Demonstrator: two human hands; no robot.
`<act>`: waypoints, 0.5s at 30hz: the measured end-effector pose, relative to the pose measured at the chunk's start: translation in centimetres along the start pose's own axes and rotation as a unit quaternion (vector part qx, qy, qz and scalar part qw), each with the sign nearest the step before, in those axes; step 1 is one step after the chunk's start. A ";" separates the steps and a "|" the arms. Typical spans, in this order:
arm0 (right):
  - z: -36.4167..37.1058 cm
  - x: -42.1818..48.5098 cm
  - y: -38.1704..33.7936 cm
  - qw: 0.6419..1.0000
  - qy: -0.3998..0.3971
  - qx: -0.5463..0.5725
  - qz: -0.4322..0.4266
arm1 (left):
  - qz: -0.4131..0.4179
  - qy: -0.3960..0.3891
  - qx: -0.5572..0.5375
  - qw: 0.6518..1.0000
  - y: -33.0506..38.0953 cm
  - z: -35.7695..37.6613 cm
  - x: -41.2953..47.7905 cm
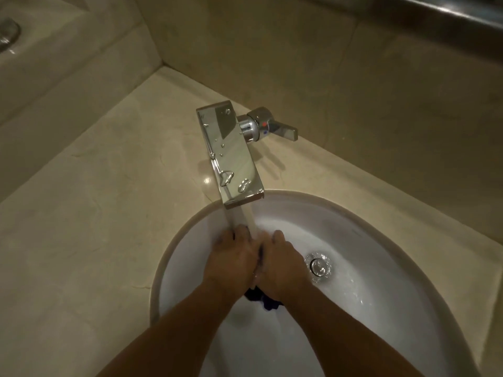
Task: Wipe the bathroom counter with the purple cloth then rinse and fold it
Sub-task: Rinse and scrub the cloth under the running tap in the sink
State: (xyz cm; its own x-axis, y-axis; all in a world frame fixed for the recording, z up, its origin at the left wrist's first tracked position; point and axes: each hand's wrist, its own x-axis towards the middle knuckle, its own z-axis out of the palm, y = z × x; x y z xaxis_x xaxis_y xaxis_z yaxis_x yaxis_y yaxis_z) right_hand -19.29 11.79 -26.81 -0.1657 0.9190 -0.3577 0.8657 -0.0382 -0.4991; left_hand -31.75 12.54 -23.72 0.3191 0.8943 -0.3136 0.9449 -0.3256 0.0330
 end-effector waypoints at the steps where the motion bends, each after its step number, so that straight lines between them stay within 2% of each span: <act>1: -0.1 -0.2 0.0 1.000 0.008 -0.006 -0.005 | 0.005 -0.003 -0.001 1.000 -0.1 0.2 0.2; 12: 0.4 -0.4 0.5 0.999 0.045 -0.022 0.005 | 0.048 0.000 -0.010 0.999 -0.5 0.4 0.9; 15: 0.7 -0.3 0.8 0.998 0.066 -0.019 0.006 | 0.031 0.025 0.003 0.999 0.0 -0.8 0.9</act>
State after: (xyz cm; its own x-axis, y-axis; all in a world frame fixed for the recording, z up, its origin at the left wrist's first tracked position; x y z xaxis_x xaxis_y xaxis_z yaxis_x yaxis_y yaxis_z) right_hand -18.87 11.20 -27.65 -0.0930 0.9624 -0.2550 0.8852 -0.0373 -0.4638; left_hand -31.38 13.59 -23.24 0.3795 0.8871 -0.2627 0.9232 -0.3816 0.0453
